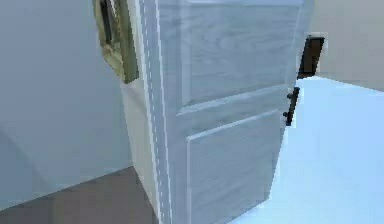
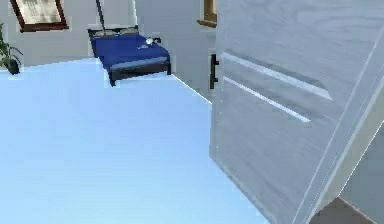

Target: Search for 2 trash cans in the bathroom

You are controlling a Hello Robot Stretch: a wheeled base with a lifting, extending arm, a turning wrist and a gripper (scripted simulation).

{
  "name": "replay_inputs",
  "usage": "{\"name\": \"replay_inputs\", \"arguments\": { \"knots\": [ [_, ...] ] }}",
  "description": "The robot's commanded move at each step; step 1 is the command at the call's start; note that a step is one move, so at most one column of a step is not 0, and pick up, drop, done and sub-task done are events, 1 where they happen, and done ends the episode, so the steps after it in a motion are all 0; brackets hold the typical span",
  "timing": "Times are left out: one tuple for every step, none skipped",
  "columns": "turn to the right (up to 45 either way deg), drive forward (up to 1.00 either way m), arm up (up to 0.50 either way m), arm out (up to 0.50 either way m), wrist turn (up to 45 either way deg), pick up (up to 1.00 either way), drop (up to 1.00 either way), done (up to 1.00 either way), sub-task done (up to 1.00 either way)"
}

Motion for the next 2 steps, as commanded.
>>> {"name": "replay_inputs", "arguments": {
  "knots": [
    [45.0,0.00,0.00,0.00,0.0,0.00,0.00,0.00,0.00],
    [45.0,0.00,0.00,0.00,0.0,0.00,0.00,0.00,0.00]
  ]
}}
